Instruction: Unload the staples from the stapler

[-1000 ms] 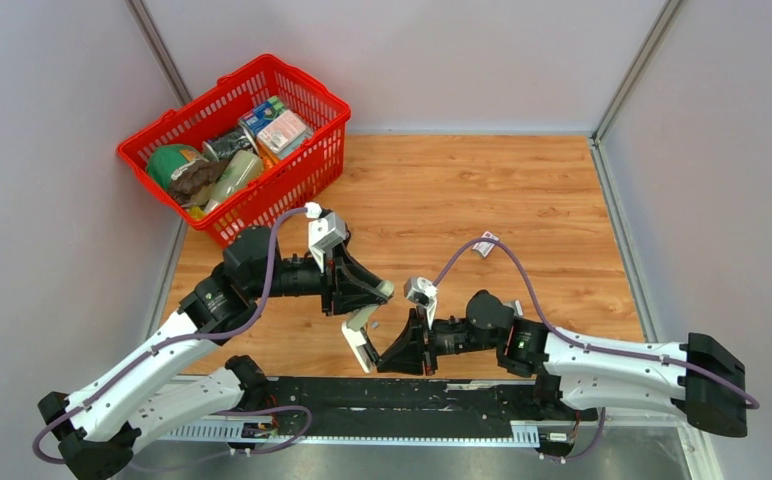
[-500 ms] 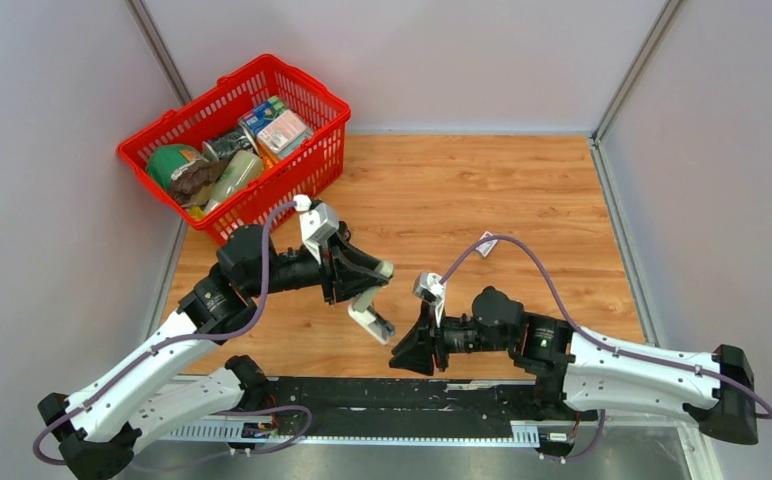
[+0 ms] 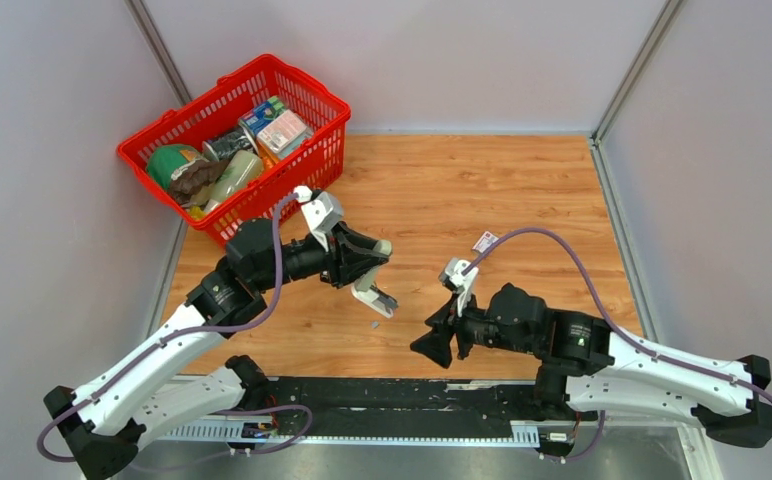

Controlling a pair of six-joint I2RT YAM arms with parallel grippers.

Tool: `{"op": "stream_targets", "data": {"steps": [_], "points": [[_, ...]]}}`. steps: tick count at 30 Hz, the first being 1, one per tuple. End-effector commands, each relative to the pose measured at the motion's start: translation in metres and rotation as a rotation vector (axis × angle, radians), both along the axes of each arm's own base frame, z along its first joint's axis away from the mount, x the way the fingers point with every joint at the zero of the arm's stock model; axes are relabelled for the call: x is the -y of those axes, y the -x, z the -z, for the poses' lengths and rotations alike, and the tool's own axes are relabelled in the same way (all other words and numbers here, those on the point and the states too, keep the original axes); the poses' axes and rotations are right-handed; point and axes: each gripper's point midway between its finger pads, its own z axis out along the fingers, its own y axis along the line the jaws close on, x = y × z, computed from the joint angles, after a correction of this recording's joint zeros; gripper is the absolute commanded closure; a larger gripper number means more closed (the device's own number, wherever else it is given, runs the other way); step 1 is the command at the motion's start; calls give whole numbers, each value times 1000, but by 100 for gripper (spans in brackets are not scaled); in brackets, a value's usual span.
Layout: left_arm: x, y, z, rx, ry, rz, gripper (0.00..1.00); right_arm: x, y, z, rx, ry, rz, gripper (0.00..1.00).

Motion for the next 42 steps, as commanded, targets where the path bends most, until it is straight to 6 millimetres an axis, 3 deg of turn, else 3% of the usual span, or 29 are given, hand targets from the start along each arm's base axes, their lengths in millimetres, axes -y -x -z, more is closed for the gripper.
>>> {"op": "stream_targets", "data": {"steps": [1,4,6,9,14,19,23,32,34,42], "points": [[1,-16,-23,52,33,-63,100,16,-42,-33,140,16,209,37],[0,-28,-16,20,16,-121,100,20,-63,-43,199,39,301,48],[0,-35,-12,-4,5,-152,100,18,-74,-50,217,46,338,64],[3,-47,1,-50,-22,-196,100,9,-88,-48,225,53,353,100],[4,-58,18,-128,-38,-252,100,-14,-115,-37,171,20,351,100],[3,-63,21,-156,-39,-285,100,-32,-135,-29,165,-18,360,100],[1,-68,27,-191,-47,-325,100,-49,-136,-23,150,-35,317,100],[2,-79,41,-238,-69,-374,100,-67,-141,8,118,-11,294,100],[1,-82,43,-246,-76,-392,100,-73,-142,6,121,-35,283,100],[1,-90,59,-279,-107,-436,100,-91,-130,37,42,-45,198,100]]}}
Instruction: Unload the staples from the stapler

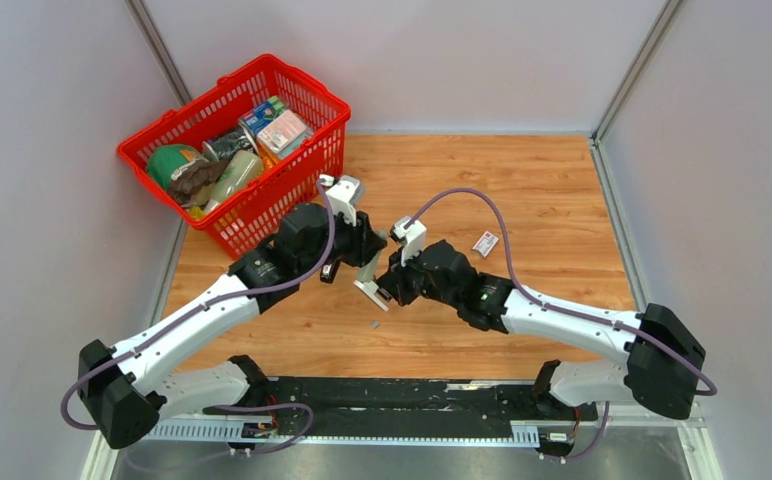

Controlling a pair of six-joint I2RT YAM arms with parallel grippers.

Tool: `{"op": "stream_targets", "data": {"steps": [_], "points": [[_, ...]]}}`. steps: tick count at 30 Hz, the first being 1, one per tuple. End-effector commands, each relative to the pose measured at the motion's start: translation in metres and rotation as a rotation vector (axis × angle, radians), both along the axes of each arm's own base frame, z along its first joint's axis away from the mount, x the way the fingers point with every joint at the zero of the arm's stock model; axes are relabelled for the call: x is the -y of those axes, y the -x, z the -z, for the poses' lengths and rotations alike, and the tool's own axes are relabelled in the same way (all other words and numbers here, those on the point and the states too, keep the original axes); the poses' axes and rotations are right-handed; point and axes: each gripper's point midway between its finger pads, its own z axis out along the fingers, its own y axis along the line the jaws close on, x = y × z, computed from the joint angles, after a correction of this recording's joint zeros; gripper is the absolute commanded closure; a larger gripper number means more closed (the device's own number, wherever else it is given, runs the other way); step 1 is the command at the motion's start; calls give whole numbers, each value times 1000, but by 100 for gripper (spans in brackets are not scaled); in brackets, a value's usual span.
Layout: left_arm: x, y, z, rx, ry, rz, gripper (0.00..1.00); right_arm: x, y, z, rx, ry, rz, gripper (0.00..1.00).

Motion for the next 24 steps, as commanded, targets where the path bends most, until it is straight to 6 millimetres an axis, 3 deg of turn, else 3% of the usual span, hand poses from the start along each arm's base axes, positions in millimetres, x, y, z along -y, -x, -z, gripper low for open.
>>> {"op": "stream_targets", "data": {"steps": [1,12,24], "points": [[6,-11,-26,35,62,-32,100,-19,7,2,-28,-93,-62,100],[11,-26,-4,12,1,-59,100,-32,33,19,-111,-212,-173,100],[23,-34,45,-80,-100,-36,100,-37,36,34,-151,-251,-180,100]]}}
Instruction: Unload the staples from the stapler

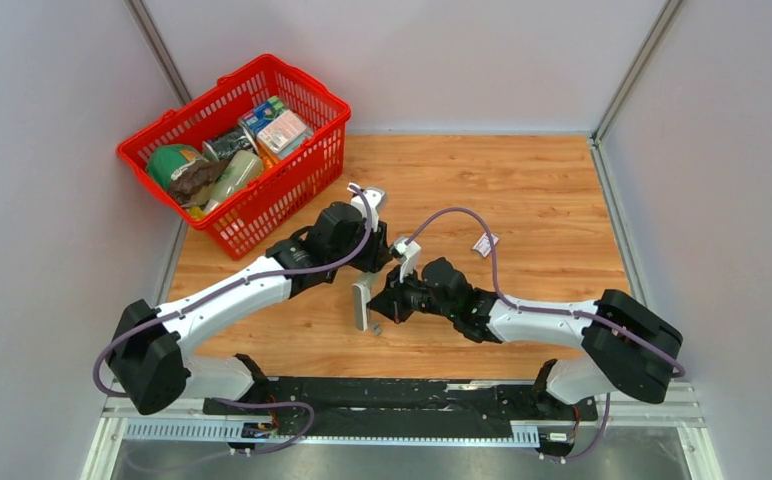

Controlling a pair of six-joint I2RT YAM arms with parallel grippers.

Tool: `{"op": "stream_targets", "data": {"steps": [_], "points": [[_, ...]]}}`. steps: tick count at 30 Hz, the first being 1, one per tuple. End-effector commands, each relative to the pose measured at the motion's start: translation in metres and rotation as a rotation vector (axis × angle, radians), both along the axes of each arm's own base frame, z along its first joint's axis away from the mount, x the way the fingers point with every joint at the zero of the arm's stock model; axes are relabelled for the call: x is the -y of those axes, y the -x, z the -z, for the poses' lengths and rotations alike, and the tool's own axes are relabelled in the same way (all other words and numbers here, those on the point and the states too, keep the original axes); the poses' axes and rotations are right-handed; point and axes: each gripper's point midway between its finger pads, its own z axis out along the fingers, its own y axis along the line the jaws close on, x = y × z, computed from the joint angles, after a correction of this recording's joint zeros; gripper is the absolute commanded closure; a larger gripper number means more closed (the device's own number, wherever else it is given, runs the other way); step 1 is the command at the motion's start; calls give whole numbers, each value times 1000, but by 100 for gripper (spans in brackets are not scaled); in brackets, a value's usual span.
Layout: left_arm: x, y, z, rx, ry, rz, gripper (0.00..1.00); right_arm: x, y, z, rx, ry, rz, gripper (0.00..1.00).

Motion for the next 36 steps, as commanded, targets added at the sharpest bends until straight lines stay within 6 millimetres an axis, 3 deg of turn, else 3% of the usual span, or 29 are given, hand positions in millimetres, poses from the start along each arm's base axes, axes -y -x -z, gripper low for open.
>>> {"op": "stream_targets", "data": {"steps": [1,6,14,21,30,36], "points": [[13,-19,-28,82,56,-7,100,-14,6,-17,8,-100,-45,100],[15,-20,-20,62,39,-5,100,-18,6,-13,-5,-101,-56,100],[11,-17,-35,88,47,2,100,-11,2,-15,9,-79,-15,100],[5,-6,-62,129,92,27,100,5,-2,-16,18,-37,45,100],[-4,14,-108,198,182,64,100,50,-15,-24,75,72,206,100],[-13,24,-138,272,251,65,100,65,2,-42,59,30,189,100]]}}
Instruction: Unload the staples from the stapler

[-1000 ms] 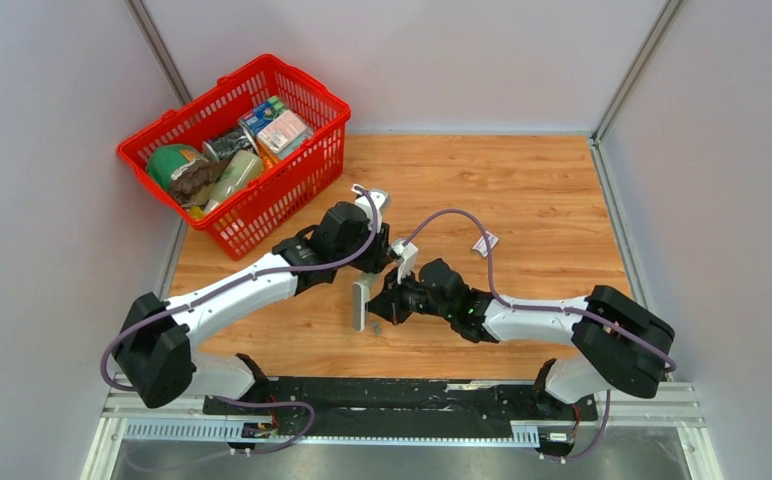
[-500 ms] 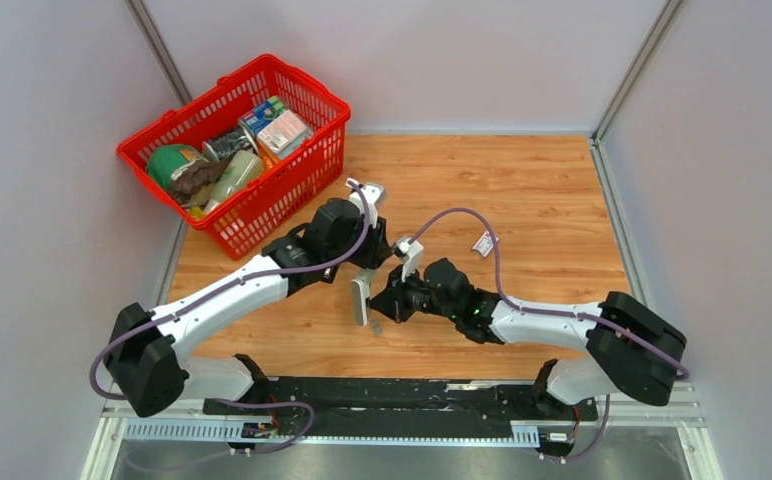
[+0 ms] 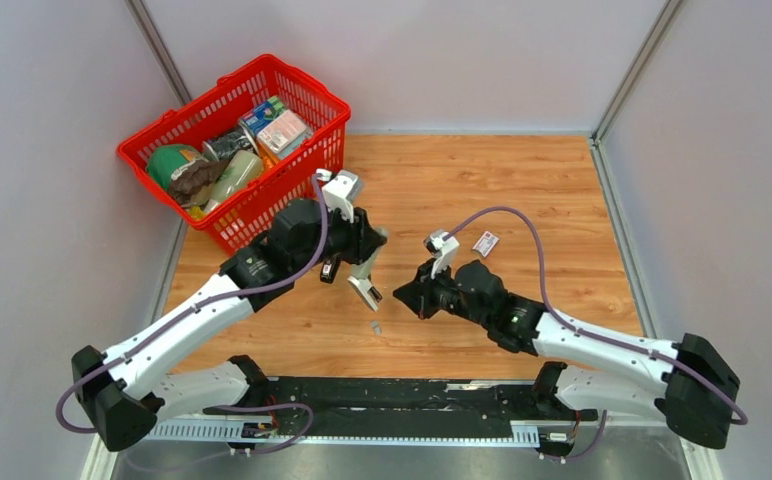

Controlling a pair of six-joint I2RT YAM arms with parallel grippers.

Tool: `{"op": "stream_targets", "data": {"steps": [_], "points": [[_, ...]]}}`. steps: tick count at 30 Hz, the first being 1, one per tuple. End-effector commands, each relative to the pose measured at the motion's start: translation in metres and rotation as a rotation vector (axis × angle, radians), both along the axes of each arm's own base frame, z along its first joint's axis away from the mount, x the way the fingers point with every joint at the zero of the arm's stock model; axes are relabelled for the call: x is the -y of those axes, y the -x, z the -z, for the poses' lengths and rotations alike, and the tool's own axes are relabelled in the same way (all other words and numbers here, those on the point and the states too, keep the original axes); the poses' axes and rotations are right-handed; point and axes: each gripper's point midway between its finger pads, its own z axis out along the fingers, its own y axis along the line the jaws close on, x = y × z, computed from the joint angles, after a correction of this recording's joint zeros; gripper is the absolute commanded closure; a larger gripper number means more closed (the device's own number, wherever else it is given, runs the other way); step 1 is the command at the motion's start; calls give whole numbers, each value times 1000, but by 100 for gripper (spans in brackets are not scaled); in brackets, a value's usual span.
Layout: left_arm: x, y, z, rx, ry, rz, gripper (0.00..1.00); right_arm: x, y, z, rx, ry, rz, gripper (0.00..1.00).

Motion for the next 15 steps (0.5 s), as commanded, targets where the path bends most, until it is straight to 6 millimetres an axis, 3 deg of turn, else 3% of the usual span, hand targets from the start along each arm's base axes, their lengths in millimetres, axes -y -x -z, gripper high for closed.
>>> {"op": "stream_targets", "data": {"steps": [1,8,15], "points": [[-4,6,-56,123,116,13,100,14,16,-3,-18,4,-25,100],[-12,9,-79,188,178,-9,100,-4,60,-10,-75,-49,-189,100],[-12,14,-92,210,243,-2,100,-26,74,-30,-59,-134,-242,100]]}}
